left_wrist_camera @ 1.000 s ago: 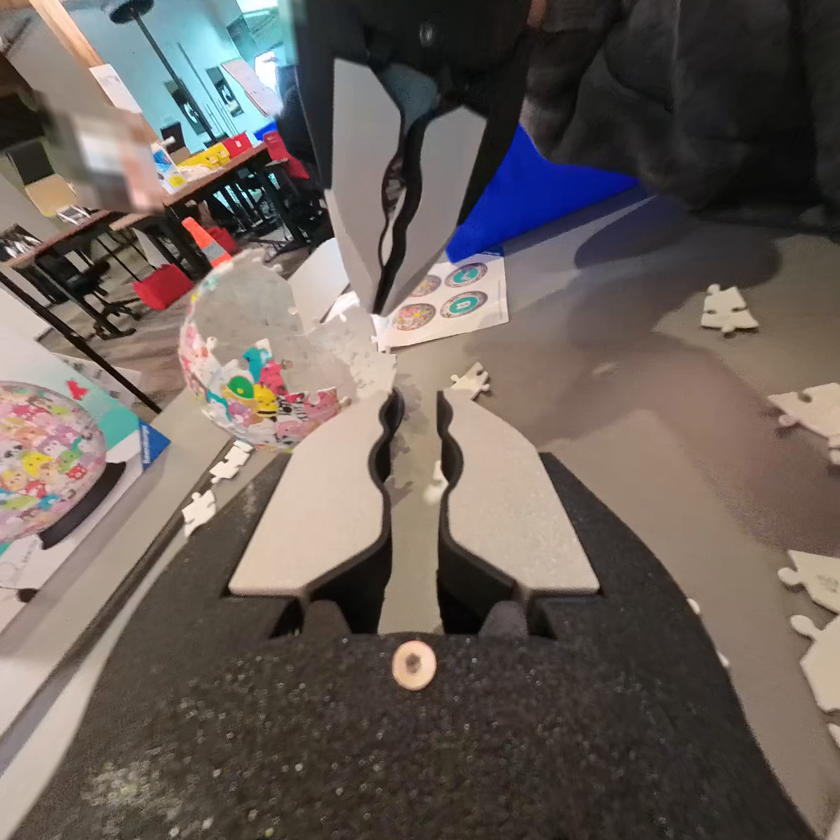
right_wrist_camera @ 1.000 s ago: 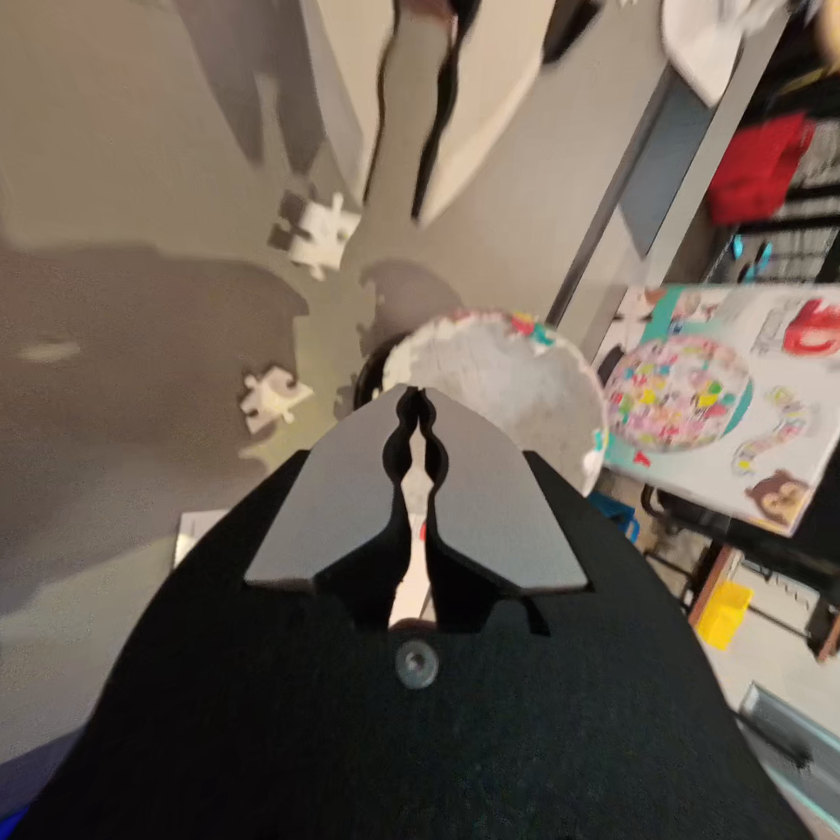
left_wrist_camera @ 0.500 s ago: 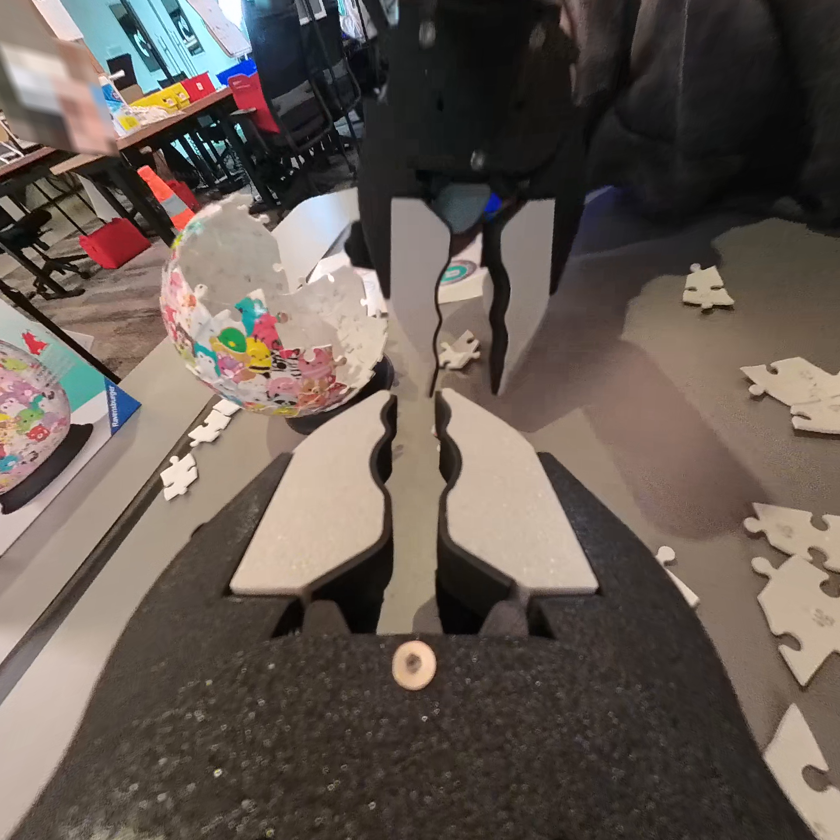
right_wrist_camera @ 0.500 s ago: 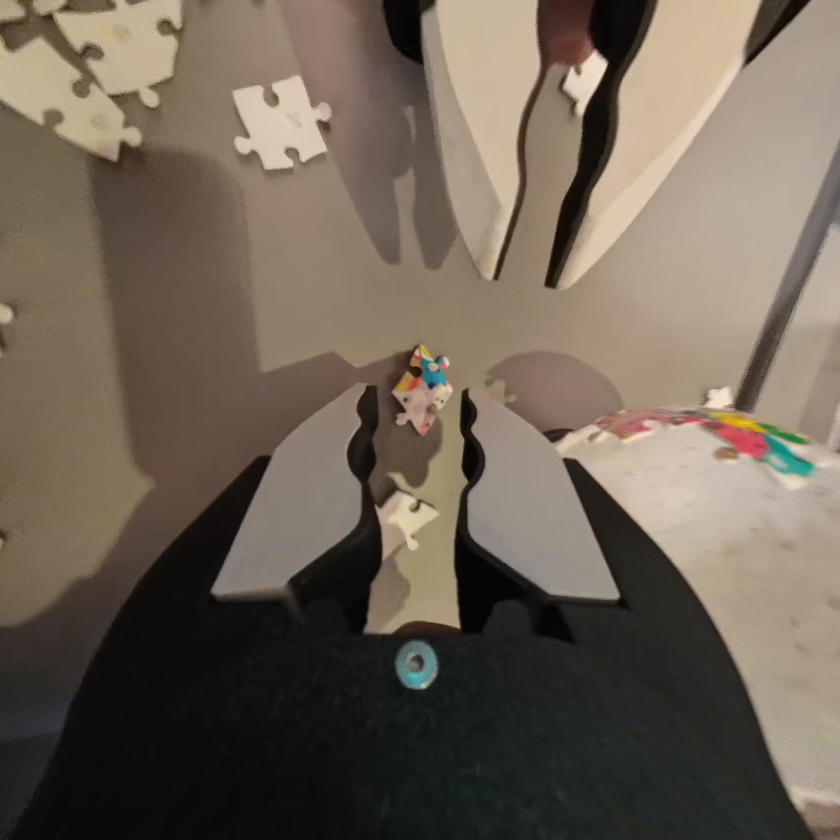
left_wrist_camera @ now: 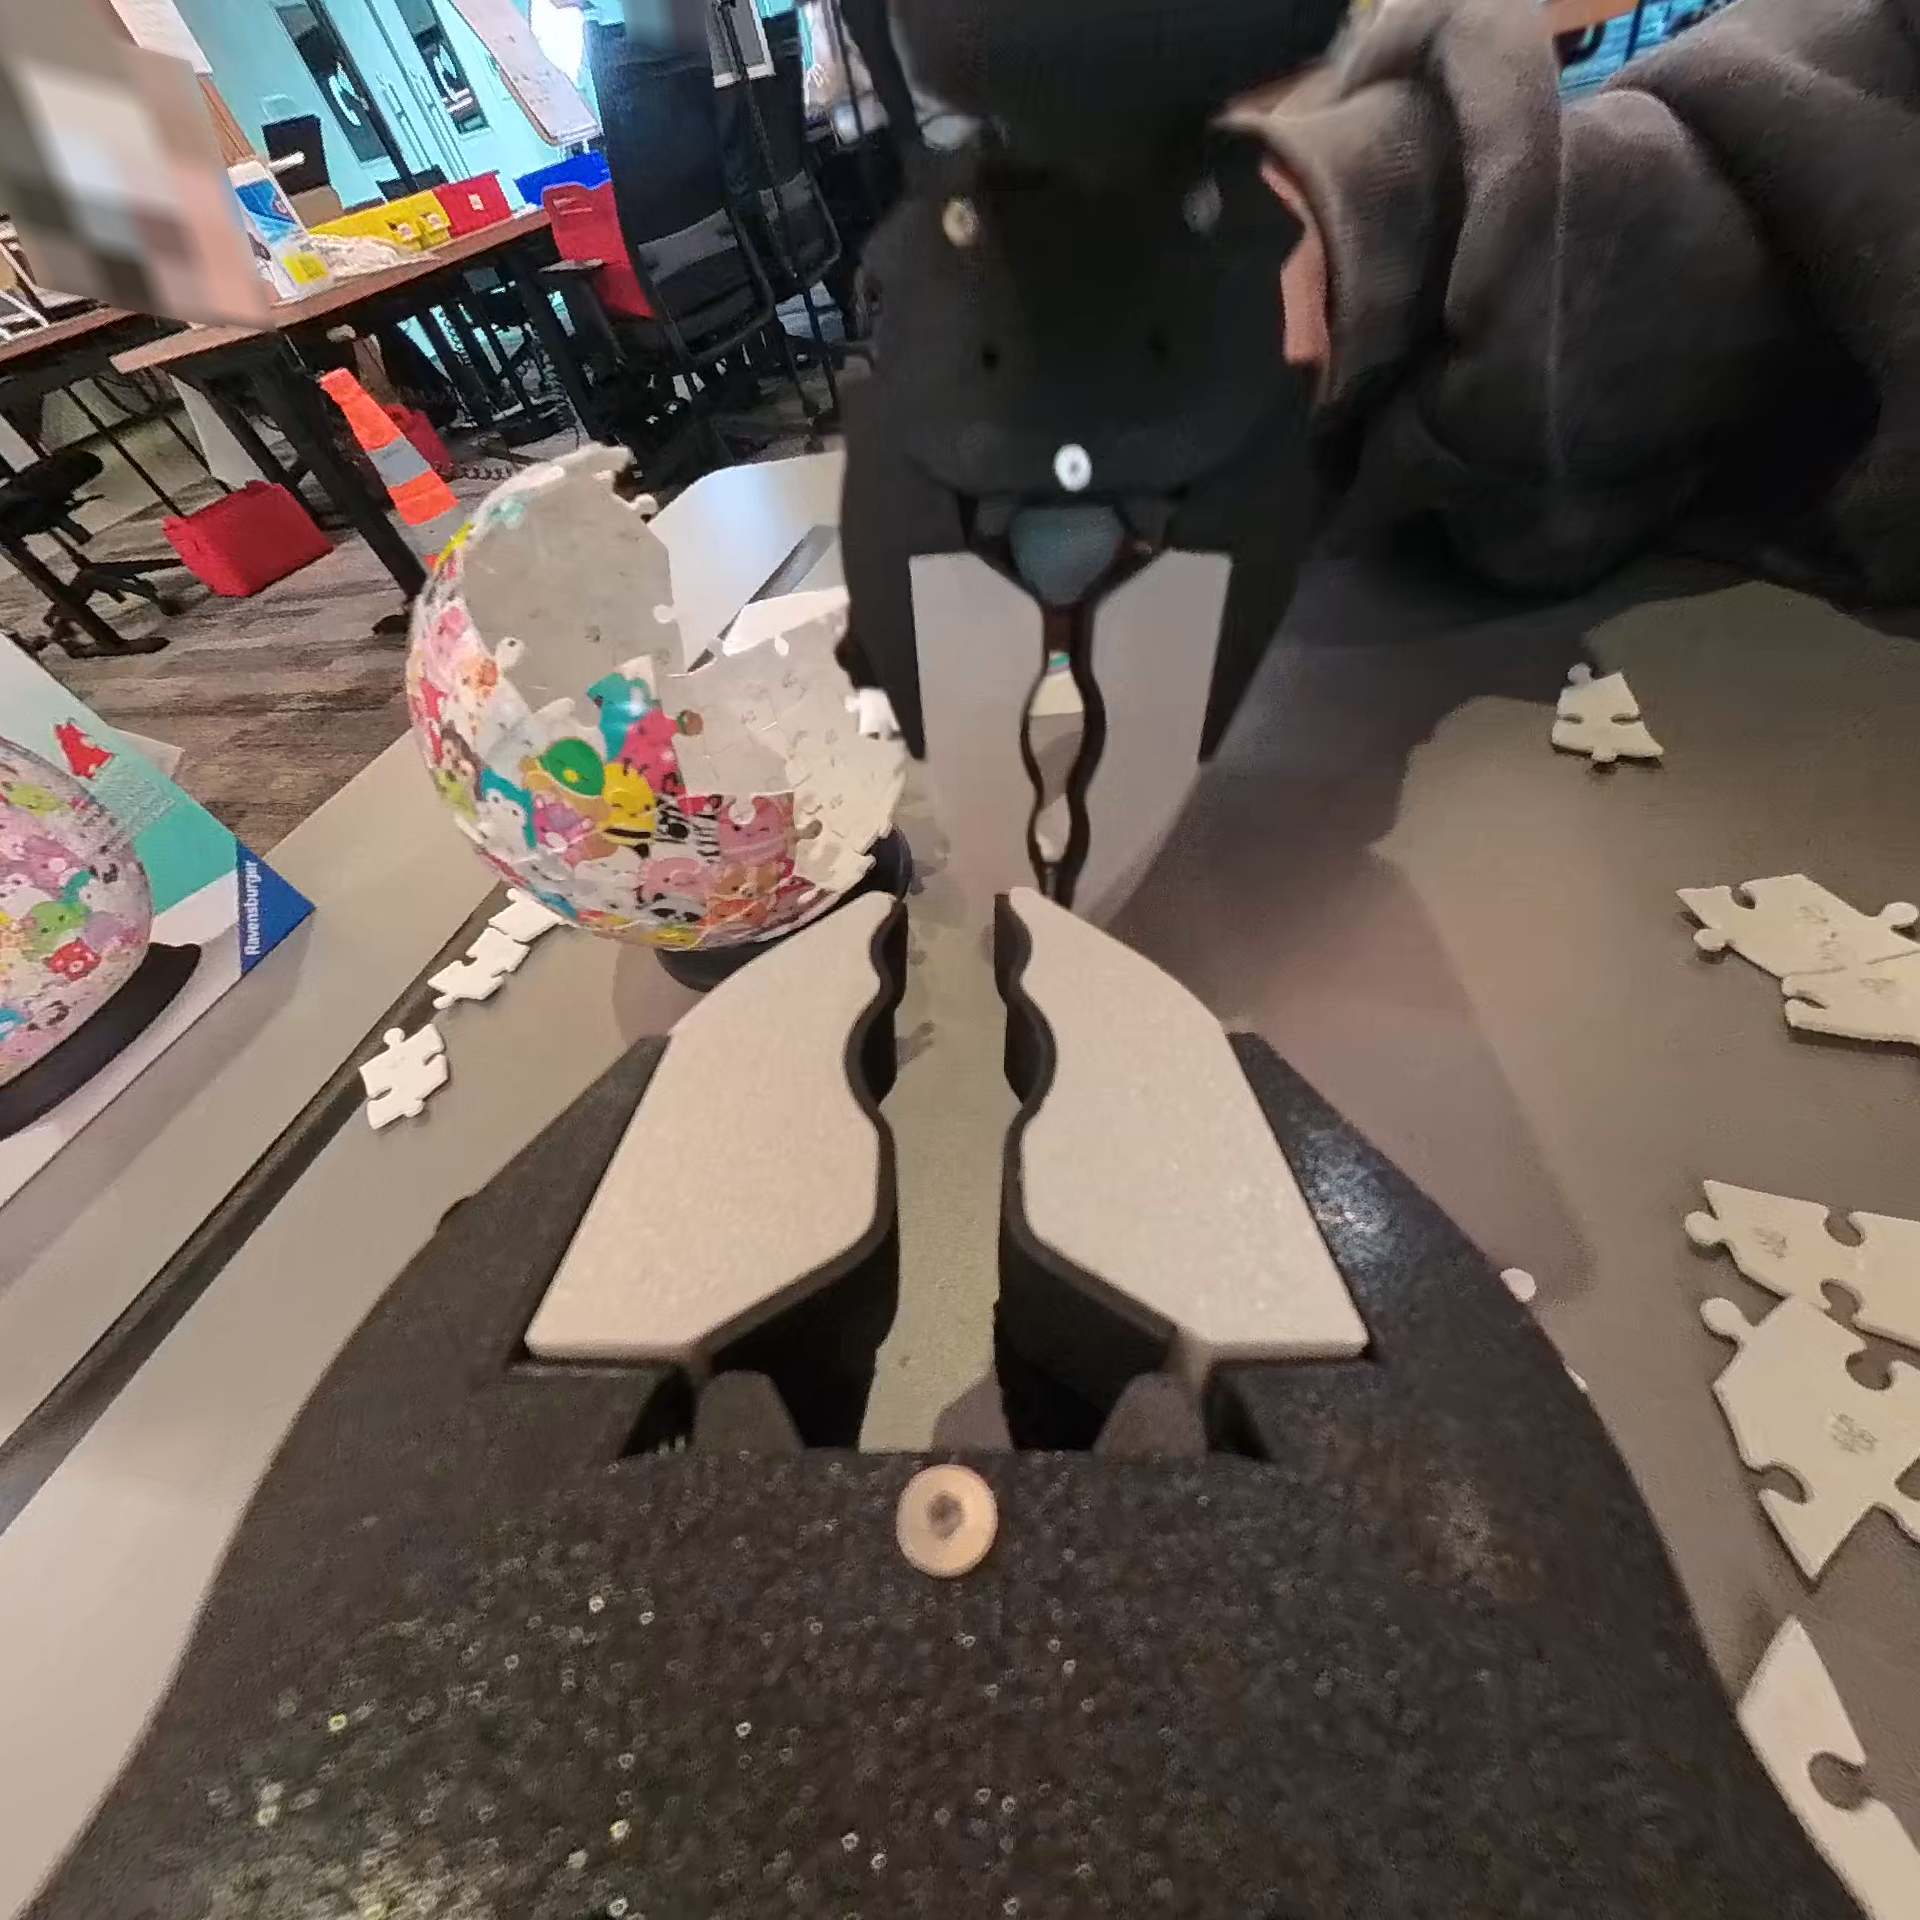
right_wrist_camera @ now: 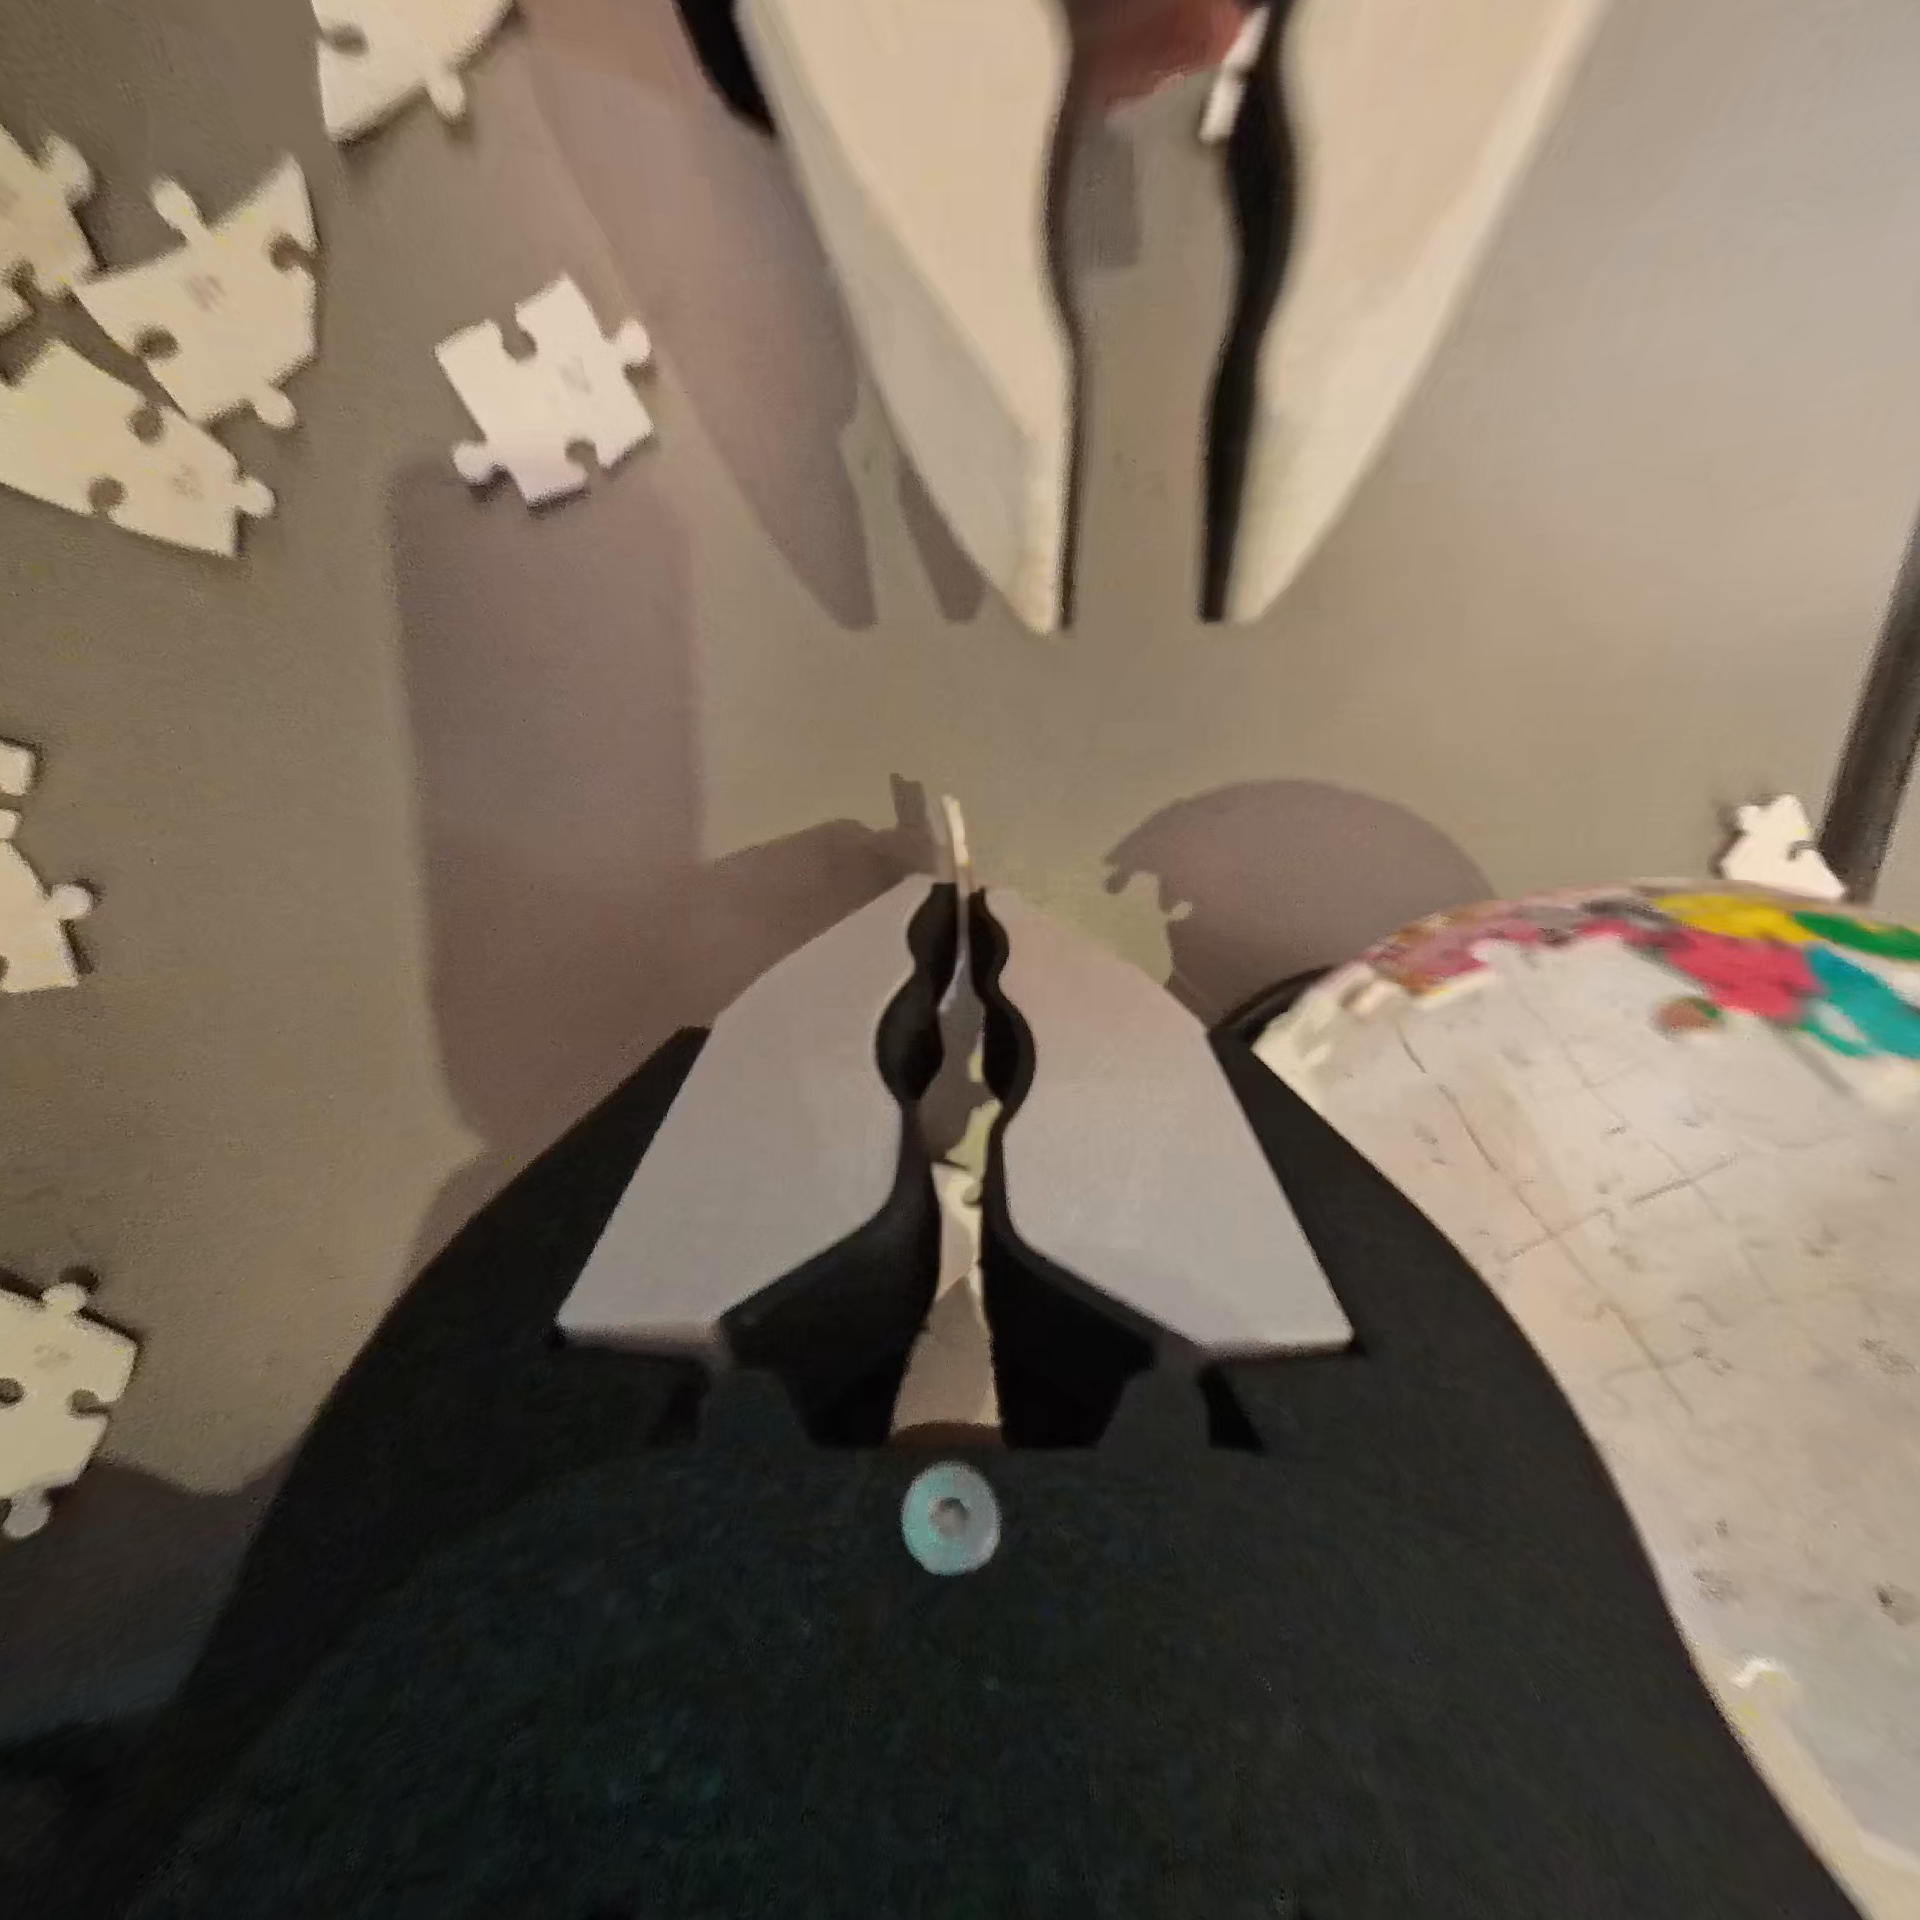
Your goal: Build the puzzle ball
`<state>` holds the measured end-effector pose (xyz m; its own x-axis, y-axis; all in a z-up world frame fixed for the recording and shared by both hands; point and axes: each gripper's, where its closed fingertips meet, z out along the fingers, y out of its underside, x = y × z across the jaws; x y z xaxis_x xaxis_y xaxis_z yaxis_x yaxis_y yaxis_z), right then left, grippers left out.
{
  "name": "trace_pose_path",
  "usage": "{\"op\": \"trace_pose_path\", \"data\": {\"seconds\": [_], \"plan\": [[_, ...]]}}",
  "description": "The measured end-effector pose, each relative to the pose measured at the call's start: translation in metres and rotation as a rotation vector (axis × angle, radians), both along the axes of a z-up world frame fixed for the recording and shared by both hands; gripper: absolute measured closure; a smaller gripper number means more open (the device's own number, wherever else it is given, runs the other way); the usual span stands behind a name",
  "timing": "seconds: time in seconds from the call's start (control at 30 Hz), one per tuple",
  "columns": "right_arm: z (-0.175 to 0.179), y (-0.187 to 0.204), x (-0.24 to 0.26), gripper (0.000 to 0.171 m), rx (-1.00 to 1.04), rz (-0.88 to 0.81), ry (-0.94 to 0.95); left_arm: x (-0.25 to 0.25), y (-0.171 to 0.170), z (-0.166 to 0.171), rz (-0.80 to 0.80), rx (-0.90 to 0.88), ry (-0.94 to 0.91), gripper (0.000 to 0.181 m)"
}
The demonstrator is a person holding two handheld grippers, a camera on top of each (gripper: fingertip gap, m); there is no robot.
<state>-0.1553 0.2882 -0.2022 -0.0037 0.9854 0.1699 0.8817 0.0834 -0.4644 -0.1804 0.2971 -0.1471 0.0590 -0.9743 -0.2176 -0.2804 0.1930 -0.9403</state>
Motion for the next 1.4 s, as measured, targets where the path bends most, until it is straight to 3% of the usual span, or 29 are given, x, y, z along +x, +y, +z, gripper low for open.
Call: {"op": "trace_pose_path", "data": {"seconds": [0.17,0.3,0.53,0.63,0.7,0.83,0.9,1.13,1.4], "plan": [[0.038,0.017,-0.004,0.169,-0.024,-0.099,0.240,0.000,0.000,0.000,0.004,0.012,0.002,0.166],[0.073,0.013,-0.019,0.169,-0.313,-0.233,0.504,-0.005,0.008,0.014,0.039,-0.026,-0.083,0.164],[0.078,0.003,-0.030,0.169,-0.378,-0.244,0.508,-0.006,0.000,0.023,-0.031,-0.126,-0.141,0.166],[0.074,0.006,-0.030,0.168,-0.334,-0.247,0.491,-0.006,-0.002,0.021,-0.054,-0.178,-0.136,0.179],[0.076,0.003,-0.031,0.165,-0.225,-0.170,0.473,-0.006,-0.003,0.020,-0.079,-0.289,-0.132,0.180],[0.087,0.009,-0.025,0.150,0.384,0.017,0.297,-0.006,-0.004,0.023,-0.146,-0.651,-0.169,0.180],[0.085,-0.001,-0.023,0.150,0.554,0.137,0.189,-0.008,0.002,0.020,-0.150,-0.774,-0.170,0.180],[0.066,0.002,-0.022,0.148,0.902,0.292,-0.147,-0.009,0.004,0.015,-0.200,-1.040,-0.151,0.180],[0.072,0.000,-0.027,0.169,1.018,0.332,-0.182,-0.009,0.001,0.018,-0.259,-1.133,-0.161,0.177]]}}
